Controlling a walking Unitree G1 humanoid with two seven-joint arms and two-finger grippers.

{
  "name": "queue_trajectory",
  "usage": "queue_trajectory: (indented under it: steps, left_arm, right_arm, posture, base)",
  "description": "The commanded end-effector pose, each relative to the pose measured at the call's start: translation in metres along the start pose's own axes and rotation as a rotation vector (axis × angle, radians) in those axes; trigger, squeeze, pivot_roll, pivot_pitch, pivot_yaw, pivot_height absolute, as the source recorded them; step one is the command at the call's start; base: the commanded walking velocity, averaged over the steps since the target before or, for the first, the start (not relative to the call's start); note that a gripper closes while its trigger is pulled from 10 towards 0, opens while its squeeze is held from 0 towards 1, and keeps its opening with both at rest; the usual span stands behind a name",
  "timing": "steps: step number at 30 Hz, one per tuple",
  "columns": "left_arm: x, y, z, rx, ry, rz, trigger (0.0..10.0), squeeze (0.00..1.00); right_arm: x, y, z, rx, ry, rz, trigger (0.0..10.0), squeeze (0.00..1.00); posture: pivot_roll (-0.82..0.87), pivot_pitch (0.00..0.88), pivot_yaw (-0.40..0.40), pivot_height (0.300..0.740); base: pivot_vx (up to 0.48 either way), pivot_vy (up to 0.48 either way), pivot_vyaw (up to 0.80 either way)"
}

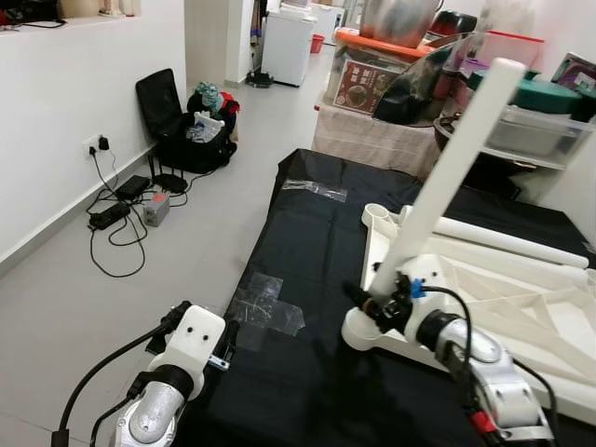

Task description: Building children table

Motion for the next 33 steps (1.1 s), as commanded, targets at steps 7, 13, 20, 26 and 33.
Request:
queue_trajectory:
  steps: [7, 13, 20, 26, 33]
  left_arm:
    - [0.001, -0.002, -0.002, -0.013, 0.007, 0.003, 10.0, 0.00]
    - [0.002, -0.001, -0.002, -0.009, 0.006, 0.001, 10.0, 0.00]
    - [0.002, -0.001, -0.003, -0.012, 0.004, 0.001, 10.0, 0.00]
    - [0.000, -0.001, -0.003, -0.014, 0.004, 0.003, 10.0, 0.00]
    - [0.000, -0.001, -0.003, -0.016, 0.003, 0.004, 10.0, 0.00]
  right_arm:
    - [-0.011, 0.017, 0.009, -0.010, 0.056, -0.002, 1.7, 0.00]
    - [-0.009, 0.019, -0.001, -0.195, 0.142, -0.027, 0.0, 0.00]
    - [-0.015, 0.011, -0.014, -0.358, 0.155, 0.007, 0.0, 0.00]
    - [-0.019, -0.010, -0.032, -0.613, 0.137, 0.073, 0.0, 0.00]
    - [-0.009, -0.002, -0.025, -0.566, 0.138, 0.046, 10.0, 0.00]
  posture:
    - [0.13, 0.000, -0.191, 0.740]
    - [0.13, 0.000, -0.198, 0.740]
    - [0.13, 0.000, -0.195, 0.740]
    - [0.11, 0.000, -0.186, 0.740]
    - [0.11, 0.000, -0.185, 0.740]
  base:
    - [0.000, 0.000, 0.00]
    - [0.000, 0.000, 0.00]
    - [0.000, 0.000, 0.00]
    - [0.000, 0.000, 0.00]
    - [0.000, 0.000, 0.00]
Point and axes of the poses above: a point about 5 cm out from each wrist's last joint towards the gripper, its own y axis pointing out of the wrist towards the gripper, its own x axis along the axis of the wrist's last joint, z = x × y, the point moved 2 cm from there along y, pointing out of the wrist towards the gripper, and after that the axes turned 10 degrees about -y, right-handed, at the moved point
